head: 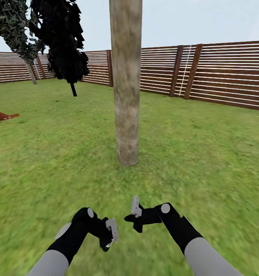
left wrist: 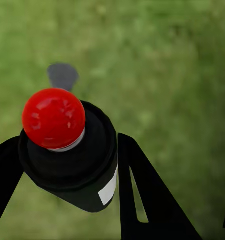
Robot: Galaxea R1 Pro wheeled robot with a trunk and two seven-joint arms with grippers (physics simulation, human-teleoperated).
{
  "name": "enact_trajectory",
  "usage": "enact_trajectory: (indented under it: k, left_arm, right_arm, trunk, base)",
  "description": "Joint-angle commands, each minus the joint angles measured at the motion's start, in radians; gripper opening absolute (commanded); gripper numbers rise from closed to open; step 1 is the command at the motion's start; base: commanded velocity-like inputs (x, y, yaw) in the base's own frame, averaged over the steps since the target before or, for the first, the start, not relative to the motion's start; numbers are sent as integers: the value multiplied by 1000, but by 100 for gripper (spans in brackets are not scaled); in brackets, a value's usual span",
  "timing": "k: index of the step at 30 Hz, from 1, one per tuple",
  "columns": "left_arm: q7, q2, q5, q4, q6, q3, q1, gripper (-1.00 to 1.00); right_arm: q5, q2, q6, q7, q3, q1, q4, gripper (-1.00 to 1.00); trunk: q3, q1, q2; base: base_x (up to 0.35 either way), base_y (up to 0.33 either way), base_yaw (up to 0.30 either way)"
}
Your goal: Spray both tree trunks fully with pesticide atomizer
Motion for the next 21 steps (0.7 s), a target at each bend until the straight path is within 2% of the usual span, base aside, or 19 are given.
enact_trajectory:
  k: [1,11,18,19,21]
  left_arm:
    - [0,0,1,0,0,0,-2,-100]
    - [-6,-4,29,1,2,5,-25,-100]
    - [-11,-5,33,10,2,8,-34,-100]
    - [-11,-5,43,11,2,8,-35,-100]
    - [-12,-4,93,13,-1,7,-35,-100]
  right_arm:
    - [0,0,0,0,0,0,0,-100]
    - [0,0,0,0,1,0,0,-100]
    - [0,1,0,0,1,0,0,-100]
    - [0,1,0,0,1,0,0,-100]
    - [0,1,0,0,1,0,0,-100]
  trunk:
    - [0,0,0]
    - [0,0,0]
    - [0,0,0]
    - [0,0,0]
    - [0,0,0]
  base:
    - [0,0,0]
    - [0,0,0]
    - [0,0,0]
    - [0,0,0]
    - [0,0,0]
